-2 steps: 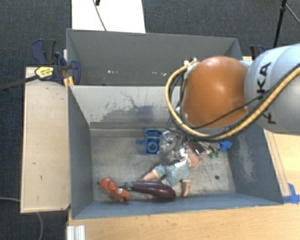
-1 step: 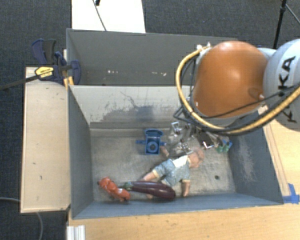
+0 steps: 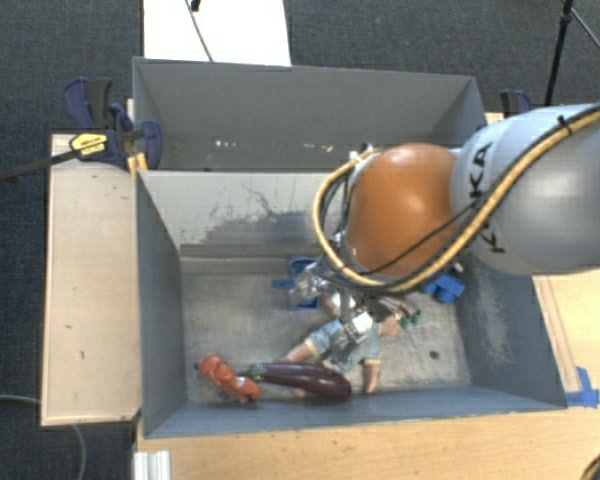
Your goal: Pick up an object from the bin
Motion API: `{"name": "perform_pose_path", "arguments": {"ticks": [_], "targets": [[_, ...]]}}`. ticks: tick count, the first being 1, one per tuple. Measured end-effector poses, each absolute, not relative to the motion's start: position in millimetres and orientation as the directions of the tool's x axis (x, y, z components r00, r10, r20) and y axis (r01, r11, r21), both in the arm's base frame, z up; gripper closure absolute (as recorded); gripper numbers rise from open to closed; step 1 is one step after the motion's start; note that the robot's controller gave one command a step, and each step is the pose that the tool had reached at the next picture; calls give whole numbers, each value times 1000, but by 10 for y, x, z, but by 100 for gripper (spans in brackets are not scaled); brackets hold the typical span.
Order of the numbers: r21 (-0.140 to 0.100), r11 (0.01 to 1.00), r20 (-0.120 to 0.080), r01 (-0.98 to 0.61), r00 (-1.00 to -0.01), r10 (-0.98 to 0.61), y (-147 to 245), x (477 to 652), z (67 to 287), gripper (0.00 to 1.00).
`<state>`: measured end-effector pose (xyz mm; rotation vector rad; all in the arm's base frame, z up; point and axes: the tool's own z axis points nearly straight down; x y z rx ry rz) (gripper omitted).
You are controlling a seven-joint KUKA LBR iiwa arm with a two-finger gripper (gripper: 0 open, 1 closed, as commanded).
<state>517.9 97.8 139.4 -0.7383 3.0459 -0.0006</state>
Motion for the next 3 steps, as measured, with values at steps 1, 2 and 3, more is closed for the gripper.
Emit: {"name": "perform_pose_path", "arguments": {"ticks": [1, 2, 3], "targets": [[2, 872, 1, -489, -872, -489, 978, 5192, 1093, 0], [-6, 561, -15, -828, -561, -828, 621, 5198, 806, 100], [-6, 562, -15, -827, -562, -827, 622, 5199, 806, 100]]}}
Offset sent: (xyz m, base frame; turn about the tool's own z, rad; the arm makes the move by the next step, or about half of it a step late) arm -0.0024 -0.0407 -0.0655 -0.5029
